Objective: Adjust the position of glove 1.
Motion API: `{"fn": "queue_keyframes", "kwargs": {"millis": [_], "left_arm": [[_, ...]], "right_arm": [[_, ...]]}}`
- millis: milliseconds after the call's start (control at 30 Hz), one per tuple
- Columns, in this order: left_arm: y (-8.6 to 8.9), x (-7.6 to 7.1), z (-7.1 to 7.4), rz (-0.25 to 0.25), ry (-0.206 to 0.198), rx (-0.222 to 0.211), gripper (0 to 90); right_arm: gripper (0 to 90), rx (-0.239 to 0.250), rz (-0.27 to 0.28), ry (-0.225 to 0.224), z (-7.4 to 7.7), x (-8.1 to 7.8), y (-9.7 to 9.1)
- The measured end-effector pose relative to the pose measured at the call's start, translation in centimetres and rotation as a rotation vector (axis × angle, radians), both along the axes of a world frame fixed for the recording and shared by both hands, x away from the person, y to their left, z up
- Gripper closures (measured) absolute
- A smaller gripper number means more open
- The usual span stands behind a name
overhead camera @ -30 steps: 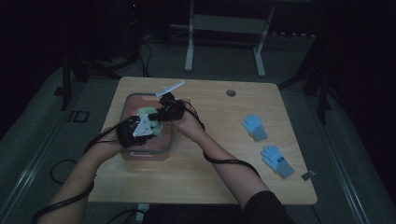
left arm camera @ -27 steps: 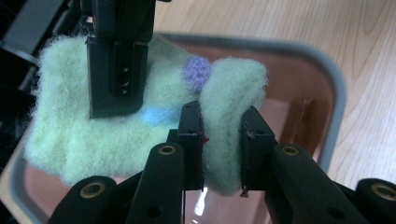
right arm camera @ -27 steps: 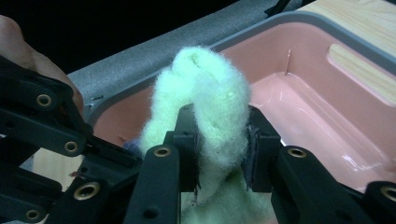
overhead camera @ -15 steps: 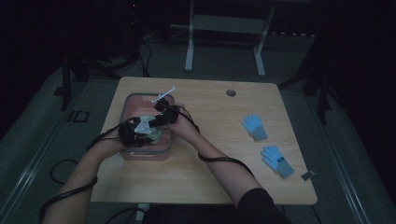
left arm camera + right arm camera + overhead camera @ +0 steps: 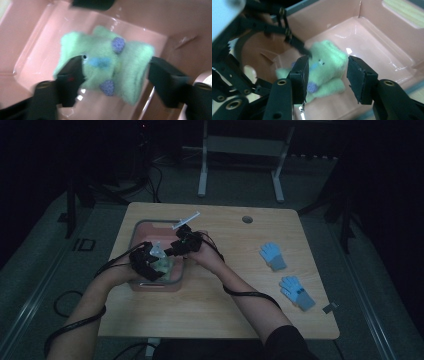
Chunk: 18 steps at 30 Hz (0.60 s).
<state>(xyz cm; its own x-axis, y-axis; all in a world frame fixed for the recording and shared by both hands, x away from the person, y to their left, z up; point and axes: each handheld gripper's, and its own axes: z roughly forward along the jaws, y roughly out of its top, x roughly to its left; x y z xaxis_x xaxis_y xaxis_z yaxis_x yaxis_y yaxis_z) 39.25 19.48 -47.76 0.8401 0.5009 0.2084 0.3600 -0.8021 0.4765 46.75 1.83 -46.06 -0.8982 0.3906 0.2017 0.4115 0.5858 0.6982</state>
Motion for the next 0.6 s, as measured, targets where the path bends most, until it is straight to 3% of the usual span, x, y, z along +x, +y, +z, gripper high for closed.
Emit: {"fn": "queue_keyframes", "kwargs": {"millis": [67, 100, 133, 233, 400, 500, 600], "left_arm": [[0.1, 0.0, 0.3, 0.016, 0.009, -0.014, 14.0], [0.1, 0.0, 0.3, 0.016, 0.009, -0.014, 14.0], [0.2, -0.4, 1.1, 0.064, -0.015, -0.038, 13.8], [0.2, -0.7, 1.7, 0.104, -0.024, -0.089, 9.4], [-0.4, -1.4, 2.5, 0.124, -0.052, -0.15, 6.3], [-1.0, -1.9, 2.9, 0.117, -0.063, -0.182, 4.0], [-1.8, -2.4, 3.1, 0.103, -0.067, -0.21, 1.6]], "right_arm": [[51.2, 0.012, 0.002, -0.002, 0.2, -0.1, -0.4], [51.2, 0.026, 0.002, -0.003, 0.5, -0.3, -0.8], [46.5, 0.044, 0.0, -0.02, 1.0, -0.7, -1.6], [40.5, 0.054, -0.002, -0.032, 1.4, -1.1, -2.6], [32.1, 0.074, -0.019, -0.042, 1.7, -1.5, -4.4], [26.3, 0.067, -0.02, -0.03, 1.6, -1.6, -5.4], [20.1, 0.058, -0.018, -0.048, 1.3, -1.9, -6.5]]}}
